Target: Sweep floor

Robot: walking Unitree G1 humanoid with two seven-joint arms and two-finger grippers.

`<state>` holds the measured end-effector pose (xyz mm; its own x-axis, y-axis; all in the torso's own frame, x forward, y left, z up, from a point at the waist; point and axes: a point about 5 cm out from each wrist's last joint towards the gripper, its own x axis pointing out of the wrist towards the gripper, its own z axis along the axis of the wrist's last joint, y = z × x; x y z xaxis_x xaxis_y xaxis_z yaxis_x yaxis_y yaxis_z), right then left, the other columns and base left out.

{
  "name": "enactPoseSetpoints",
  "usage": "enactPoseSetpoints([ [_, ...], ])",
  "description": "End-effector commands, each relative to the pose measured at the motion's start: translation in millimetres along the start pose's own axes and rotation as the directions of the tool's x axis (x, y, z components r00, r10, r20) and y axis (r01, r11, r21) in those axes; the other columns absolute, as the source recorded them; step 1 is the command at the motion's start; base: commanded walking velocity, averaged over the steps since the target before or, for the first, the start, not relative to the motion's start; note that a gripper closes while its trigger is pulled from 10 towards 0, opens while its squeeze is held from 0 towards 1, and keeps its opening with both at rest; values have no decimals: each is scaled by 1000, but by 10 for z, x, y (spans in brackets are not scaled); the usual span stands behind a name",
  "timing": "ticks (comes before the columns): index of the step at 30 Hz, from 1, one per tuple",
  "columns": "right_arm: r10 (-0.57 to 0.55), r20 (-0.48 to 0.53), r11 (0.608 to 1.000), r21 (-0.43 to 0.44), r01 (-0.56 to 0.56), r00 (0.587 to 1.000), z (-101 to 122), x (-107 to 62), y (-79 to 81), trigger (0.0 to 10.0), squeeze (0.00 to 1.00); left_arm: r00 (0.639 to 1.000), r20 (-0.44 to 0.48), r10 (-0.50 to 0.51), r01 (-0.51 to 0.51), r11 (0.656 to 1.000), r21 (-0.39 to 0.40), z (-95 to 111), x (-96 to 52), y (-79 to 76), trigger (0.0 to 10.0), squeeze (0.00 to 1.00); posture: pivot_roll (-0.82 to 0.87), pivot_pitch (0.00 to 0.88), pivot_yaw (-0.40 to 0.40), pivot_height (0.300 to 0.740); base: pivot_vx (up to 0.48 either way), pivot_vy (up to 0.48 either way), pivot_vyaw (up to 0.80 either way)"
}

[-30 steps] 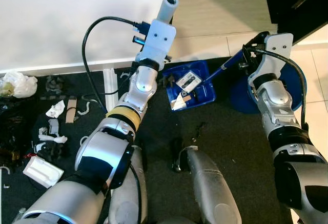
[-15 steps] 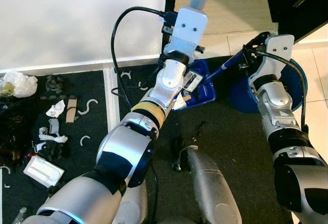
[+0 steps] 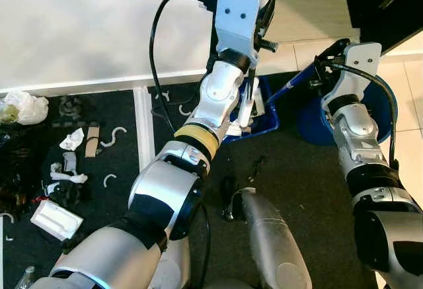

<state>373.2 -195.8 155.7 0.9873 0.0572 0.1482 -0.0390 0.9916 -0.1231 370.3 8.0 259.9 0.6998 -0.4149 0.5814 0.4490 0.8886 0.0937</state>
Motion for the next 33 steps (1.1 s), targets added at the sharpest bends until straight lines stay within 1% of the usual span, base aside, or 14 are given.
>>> enactPoseSetpoints([
  [1, -10, -270, 1000, 4, 11, 963, -571, -272, -4, 10000, 0, 985, 148, -92, 106, 990, -89, 321, 227, -443, 10000, 0, 58, 417, -74, 740, 0, 0, 0],
  [2, -10, -270, 1000, 4, 11, 963, -571, -272, -4, 10000, 0, 985, 148, -92, 106, 990, -89, 321, 227, -443, 10000, 0, 58, 417, -74, 740, 0, 0, 0],
  [8, -9, -270, 1000, 9, 12, 963, -529, -202, 26, 10000, 0, 989, 144, -43, 29, 995, 100, 442, 217, 292, 10000, 0, 83, 349, -72, 740, 0, 0, 0],
  [10, -9, -270, 1000, 9, 12, 963, -530, -201, 33, 10000, 0, 990, 137, -41, 26, 993, 113, 455, 201, 374, 10000, 0, 83, 349, -72, 740, 0, 0, 0],
  [14, -7, -299, 999, 31, 17, 954, -601, -235, 86, 10000, 0, 997, 72, -30, 17, 983, 181, 494, 7, 851, 10000, 0, 100, 302, -83, 740, 0, 0, 0],
  [18, -22, -332, 998, 53, 42, 943, -676, -278, 94, 10000, 0, 998, 43, -42, 33, 981, 190, 529, -121, 1058, 10000, 0, 114, 275, -88, 740, 0, 0, 0],
  [22, -43, -358, 994, 80, 77, 933, -733, -313, 96, 10000, 0, 992, -37, -122, 127, 947, 295, 555, -326, 1260, 10000, 0, 129, 241, -90, 740, 0, 0, 0],
  [25, -56, -376, 991, 90, 96, 925, -772, -337, 102, 10000, 0, 982, -166, -88, 140, 932, 336, 508, -591, 1482, 10000, 0, 146, 189, -94, 740, 0, 0, 0],
  [26, -56, -376, 991, 90, 96, 925, -772, -337, 102, 10000, 0, 982, -166, -88, 140, 932, 336, 508, -591, 1482, 10000, 0, 146, 189, -94, 740, 0, 0, 0],
  [27, -64, -390, 988, 107, 114, 918, -791, -346, 98, 10000, 0, 969, -242, -56, 138, 932, 336, 422, -725, 1544, 10000, 0, 160, 167, -97, 740, 0, 0, 0],
  [28, -75, -402, 981, 133, 140, 912, -804, -351, 86, 10000, 0, 936, -350, -26, 157, 922, 353, 294, -926, 1596, 10000, 0, 164, 151, -97, 740, 0, 0, 0],
  [29, -75, -402, 981, 133, 140, 912, -804, -351, 86, 10000, 0, 936, -350, -26, 157, 922, 353, 294, -926, 1596, 10000, 0, 164, 151, -97, 740, 0, 0, 0],
  [32, -116, -420, 958, 194, 213, 900, -836, -378, 35, 10000, 0, 839, -541, 66, 188, 897, 400, 29, -1427, 1706, 10000, 0, 159, 98, -92, 740, 0, 0, 0],
  [33, -116, -420, 958, 194, 213, 900, -836, -378, 35, 10000, 0, 839, -541, 66, 188, 897, 400, 29, -1427, 1706, 10000, 0, 159, 98, -92, 740, 0, 0, 0],
])
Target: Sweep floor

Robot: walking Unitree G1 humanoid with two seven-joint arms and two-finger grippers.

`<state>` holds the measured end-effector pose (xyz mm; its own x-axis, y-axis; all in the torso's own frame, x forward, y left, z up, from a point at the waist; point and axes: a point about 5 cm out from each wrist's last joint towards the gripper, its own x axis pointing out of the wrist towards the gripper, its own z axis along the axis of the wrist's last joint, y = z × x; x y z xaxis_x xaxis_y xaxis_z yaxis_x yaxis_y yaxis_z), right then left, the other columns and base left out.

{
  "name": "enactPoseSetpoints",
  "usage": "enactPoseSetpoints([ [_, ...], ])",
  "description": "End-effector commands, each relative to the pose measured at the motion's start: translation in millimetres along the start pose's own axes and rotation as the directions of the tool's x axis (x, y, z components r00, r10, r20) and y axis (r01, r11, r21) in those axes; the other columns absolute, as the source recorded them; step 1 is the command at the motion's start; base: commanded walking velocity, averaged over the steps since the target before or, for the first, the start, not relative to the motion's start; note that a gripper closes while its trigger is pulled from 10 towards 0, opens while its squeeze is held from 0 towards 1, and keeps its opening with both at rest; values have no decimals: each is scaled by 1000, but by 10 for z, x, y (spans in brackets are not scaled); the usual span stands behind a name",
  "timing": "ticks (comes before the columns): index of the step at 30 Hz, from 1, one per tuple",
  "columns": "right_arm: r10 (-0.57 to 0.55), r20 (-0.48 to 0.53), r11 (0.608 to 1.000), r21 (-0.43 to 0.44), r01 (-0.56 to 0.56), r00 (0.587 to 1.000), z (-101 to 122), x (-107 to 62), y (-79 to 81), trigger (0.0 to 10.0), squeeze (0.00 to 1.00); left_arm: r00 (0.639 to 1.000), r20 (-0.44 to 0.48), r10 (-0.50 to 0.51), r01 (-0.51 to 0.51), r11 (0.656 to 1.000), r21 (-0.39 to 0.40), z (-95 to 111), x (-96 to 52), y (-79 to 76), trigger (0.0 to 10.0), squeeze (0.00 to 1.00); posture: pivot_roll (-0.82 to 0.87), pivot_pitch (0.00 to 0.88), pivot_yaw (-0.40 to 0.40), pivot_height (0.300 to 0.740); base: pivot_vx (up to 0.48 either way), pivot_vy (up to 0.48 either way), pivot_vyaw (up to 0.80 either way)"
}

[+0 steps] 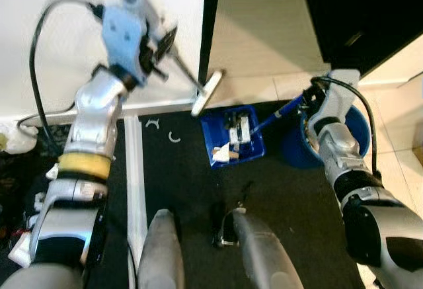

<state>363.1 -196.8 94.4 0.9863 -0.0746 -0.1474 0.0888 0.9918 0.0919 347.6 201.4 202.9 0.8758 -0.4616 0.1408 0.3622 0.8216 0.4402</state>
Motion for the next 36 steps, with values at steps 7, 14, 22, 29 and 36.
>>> enactPoseSetpoints([
  [7, -101, -135, 990, 82, 113, 986, -377, -167, -240, 10000, 0, 940, -340, 35, 15, 990, 143, -587, -570, 49, 10000, 0, 146, 42, -77, 740, 0, 0, 0],
  [14, -116, -146, 984, 117, 134, 983, -458, -228, -320, 10000, 0, 912, -398, 94, -88, 996, 33, -793, -669, -145, 10000, 0, 140, 9, -69, 740, 0, 0, 0],
  [22, -131, -108, 964, 220, 152, 985, -427, -237, -385, 10000, 0, 801, -563, 205, -400, 883, -247, -1179, -783, -450, 10000, 0, 121, 0, -47, 740, 0, 0, 0],
  [29, -227, -104, 883, 397, 250, 968, -432, -297, -616, 10000, 0, 785, -593, 180, -396, 881, -258, -1267, -860, -586, 10000, 0, 109, 0, -13, 740, 0, 0, 0],
  [36, -249, -74, 818, 518, 250, 966, -406, -341, -776, 10000, 0, 752, -639, 160, -350, 919, -181, -1361, -1052, -545, 10000, 0, 105, 0, -2, 740, 0, 0, 0],
])
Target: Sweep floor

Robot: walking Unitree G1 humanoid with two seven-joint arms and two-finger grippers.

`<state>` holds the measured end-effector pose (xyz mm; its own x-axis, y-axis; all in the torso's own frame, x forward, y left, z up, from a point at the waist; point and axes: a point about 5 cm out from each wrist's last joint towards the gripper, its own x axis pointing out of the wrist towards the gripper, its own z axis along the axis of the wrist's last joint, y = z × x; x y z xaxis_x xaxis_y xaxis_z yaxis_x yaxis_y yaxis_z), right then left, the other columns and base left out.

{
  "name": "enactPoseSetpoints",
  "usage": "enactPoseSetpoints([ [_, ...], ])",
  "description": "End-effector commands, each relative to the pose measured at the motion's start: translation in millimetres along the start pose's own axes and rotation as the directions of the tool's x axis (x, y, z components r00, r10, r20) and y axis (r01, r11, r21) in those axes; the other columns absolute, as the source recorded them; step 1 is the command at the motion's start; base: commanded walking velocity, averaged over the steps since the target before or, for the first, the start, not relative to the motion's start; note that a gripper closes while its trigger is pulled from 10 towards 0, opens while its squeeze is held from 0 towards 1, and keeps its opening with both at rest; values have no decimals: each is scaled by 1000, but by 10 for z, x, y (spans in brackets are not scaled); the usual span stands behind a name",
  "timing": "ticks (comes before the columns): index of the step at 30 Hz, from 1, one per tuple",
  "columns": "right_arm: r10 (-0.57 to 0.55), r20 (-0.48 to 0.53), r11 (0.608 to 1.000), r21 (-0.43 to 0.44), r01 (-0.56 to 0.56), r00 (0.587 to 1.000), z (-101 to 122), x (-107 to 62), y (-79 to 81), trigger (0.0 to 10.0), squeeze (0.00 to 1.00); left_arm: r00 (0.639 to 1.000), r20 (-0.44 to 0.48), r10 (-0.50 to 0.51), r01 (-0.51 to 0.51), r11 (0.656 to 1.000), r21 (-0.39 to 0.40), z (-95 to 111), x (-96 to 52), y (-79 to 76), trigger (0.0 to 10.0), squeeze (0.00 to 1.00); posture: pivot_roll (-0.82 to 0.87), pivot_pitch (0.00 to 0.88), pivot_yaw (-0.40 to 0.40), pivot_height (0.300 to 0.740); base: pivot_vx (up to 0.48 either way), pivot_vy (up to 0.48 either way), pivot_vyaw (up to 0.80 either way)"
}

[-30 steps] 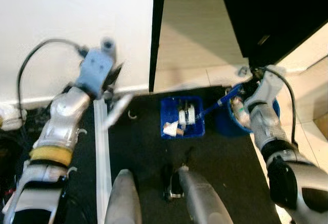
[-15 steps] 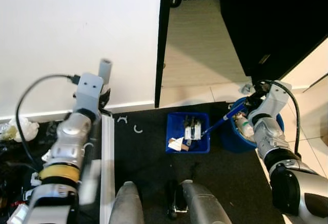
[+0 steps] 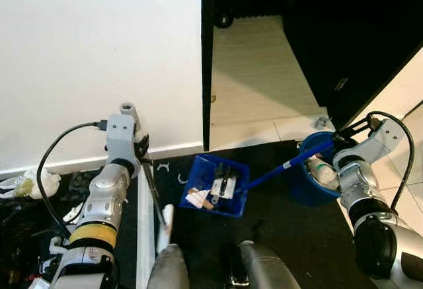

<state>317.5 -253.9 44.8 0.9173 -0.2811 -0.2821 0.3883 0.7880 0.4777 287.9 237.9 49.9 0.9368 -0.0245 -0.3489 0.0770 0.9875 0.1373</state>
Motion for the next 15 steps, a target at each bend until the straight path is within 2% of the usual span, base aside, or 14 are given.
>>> enactPoseSetpoints([
  [1, -2, 53, 996, 86, -3, 999, 133, 11, -69, 10000, 0, 999, -47, 15, -13, 998, 57, -110, -64, 111, 10000, 0, 105, 0, -2, 740, 0, 0, 0],
  [2, 17, 54, 987, 159, -25, 998, 141, 16, -61, 10000, 0, 997, -67, 29, -24, 997, 68, -162, -90, 142, 10000, 0, 105, 0, -2, 740, 0, 0, 0],
  [3, 17, 54, 987, 159, -25, 998, 141, 16, -61, 10000, 0, 997, -67, 29, -24, 997, 68, -162, -90, 142, 10000, 0, 105, 0, -2, 740, 0, 0, 0],
  [4, 40, 59, 967, 250, -54, 997, 150, 22, -47, 10000, 0, 995, -86, 49, -41, 996, 85, -218, -115, 168, 10000, 0, 107, 0, -6, 740, 0, 0, 0],
  [5, 55, 67, 954, 290, -72, 996, 161, 24, -41, 10000, 0, 993, -99, 62, -52, 994, 98, -258, -133, 184, 10000, 0, 107, 0, -6, 740, 0, 0, 0],
  [9, 84, 75, 960, 263, -101, 994, 183, 24, -34, 10000, 0, 991, -103, 86, -76, 992, 98, -295, -153, 199, 10000, 0, 110, 0, -19, 740, 0, 0, 0],
  [12, 164, 108, 940, 284, -188, 981, 279, 50, 53, 10000, 0, 991, -86, 105, -99, 992, 74, -295, -158, 198, 10000, 0, 106, 0, -27, 740, 0, 0, 0],
  [14, 182, 110, 935, 288, -207, 977, 299, 57, 77, 10000, 0, 991, -80, 108, -103, 992, 71, -292, -157, 195, 10000, 0, 106, 0, -27, 740, 0, 0, 0],
  [15, 206, 99, 939, 259, -226, 973, 322, 67, 101, 10000, 0, 991, -78, 109, -104, 992, 66, -294, -151, 180, 10000, 0, 105, 0, -33, 740, 0, 0, 0],
])
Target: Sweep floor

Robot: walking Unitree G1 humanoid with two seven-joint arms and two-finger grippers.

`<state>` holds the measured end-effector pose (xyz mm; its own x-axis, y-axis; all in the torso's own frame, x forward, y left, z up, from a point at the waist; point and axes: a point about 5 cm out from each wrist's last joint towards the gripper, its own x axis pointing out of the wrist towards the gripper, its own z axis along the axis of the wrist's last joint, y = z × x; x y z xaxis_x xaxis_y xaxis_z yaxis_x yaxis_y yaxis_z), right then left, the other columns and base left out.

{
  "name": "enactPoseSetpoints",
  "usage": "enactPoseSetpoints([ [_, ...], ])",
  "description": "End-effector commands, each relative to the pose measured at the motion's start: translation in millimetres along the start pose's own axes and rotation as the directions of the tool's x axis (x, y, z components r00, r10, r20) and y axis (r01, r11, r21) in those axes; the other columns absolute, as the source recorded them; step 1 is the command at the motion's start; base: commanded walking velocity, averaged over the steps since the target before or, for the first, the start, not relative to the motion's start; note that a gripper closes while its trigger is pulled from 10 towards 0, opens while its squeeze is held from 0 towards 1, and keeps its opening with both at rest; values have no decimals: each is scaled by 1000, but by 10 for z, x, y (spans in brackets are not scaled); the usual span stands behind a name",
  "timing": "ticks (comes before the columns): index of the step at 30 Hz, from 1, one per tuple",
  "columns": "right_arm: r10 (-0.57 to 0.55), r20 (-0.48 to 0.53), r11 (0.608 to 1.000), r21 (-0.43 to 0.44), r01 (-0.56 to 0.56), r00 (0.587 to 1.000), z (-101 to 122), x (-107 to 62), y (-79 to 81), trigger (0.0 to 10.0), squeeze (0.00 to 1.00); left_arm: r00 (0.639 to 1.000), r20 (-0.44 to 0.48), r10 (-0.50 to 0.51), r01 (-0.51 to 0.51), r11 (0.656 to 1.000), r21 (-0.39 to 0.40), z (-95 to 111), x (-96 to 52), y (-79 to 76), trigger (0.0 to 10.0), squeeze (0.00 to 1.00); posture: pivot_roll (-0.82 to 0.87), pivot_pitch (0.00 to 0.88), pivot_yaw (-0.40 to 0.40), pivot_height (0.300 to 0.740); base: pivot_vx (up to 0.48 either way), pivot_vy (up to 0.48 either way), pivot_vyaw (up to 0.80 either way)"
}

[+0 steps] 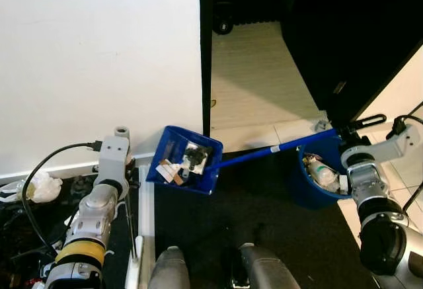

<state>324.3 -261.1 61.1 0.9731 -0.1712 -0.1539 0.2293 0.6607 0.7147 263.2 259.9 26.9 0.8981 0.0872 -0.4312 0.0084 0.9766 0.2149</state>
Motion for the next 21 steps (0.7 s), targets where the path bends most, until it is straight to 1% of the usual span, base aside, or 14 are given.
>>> enactPoseSetpoints([
  [1, 49, 37, 999, 9, -50, 998, 123, 46, 80, 10000, 0, 1000, 28, 14, -14, 1000, 15, 39, 2, 14, 10000, 0, 105, 0, -33, 740, 0, 0, 0],
  [2, 70, 29, 998, 0, -70, 997, 146, 63, 112, 10000, 0, 1000, 31, 7, -7, 1000, 10, 42, 9, -16, 10000, 0, 103, 0, -36, 740, 0, 0, 0],
  [4, 88, 26, 996, 17, -88, 996, 192, 85, 146, 10000, 0, 999, 32, -8, 8, 1000, 0, 45, 19, -72, 10000, 0, 102, 0, -38, 740, 0, 0, 0],
  [5, 99, -3, 994, -42, -99, 995, 214, 93, 159, 10000, 0, 999, 36, -20, 20, 1000, -4, 50, 22, -112, 10000, 0, 101, 0, -41, 740, 0, 0, 0],
  [6, 99, -3, 994, -42, -99, 995, 214, 93, 159, 10000, 0, 999, 36, -20, 20, 1000, -4, 50, 22, -112, 10000, 0, 101, 0, -41, 740, 0, 0, 0],
  [8, 109, -18, 991, -79, -110, 994, 260, 110, 184, 10000, 0, 998, 46, -34, 34, 999, -2, 62, 25, -154, 10000, 0, 99, 0, -42, 740, 0, 0, 0],
  [9, 134, -14, 984, -113, -135, 991, 355, 136, 238, 10000, 0, 998, 53, -42, 43, 999, 0, 74, 31, -188, 10000, 0, 95, 0, -47, 740, 0, 0, 0],
  [10, 134, -14, 984, -113, -135, 991, 355, 136, 238, 10000, 0, 998, 53, -42, 43, 999, 0, 74, 31, -188, 10000, 0, 95, 0, -47, 740, 0, 0, 0],
  [12, 176, 33, 976, -138, -170, 984, 596, 192, 361, 10000, 0, 997, 64, -46, 46, 999, -8, 100, 47, -228, 10000, 0, 88, 0, -53, 740, 0, 0, 0],
  [13, 176, 33, 976, -138, -170, 984, 596, 192, 361, 10000, 0, 997, 64, -46, 46, 999, -8, 100, 47, -228, 10000, 0, 88, 0, -53, 740, 0, 0, 0],
  [16, 219, 178, 970, -146, -194, 959, 1051, 257, 585, 10000, 0, 995, 99, -6, 13, 998, -68, 159, 79, -287, 10000, 0, 83, 0, -57, 740, 0, 0, 0],
  [17, 219, 178, 970, -146, -194, 959, 1051, 257, 585, 10000, 0, 995, 99, -6, 13, 998, -68, 159, 79, -287, 10000, 0, 83, 0, -57, 740, 0, 0, 0],
  [19, 233, 239, 969, -143, -203, 943, 1223, 271, 686, 10000, 0, 993, 114, 20, -8, 995, -103, 194, 96, -326, 10000, 0, 76, 0, -60, 740, 0, -129, 0],
  [21, 245, 281, 964, -173, -202, 928, 1346, 285, 796, 10000, 0, 990, 133, 42, -25, 992, -127, 243, 115, -364, 10000, 0, 68, 0, -66, 740, 0, -352, 0],
])
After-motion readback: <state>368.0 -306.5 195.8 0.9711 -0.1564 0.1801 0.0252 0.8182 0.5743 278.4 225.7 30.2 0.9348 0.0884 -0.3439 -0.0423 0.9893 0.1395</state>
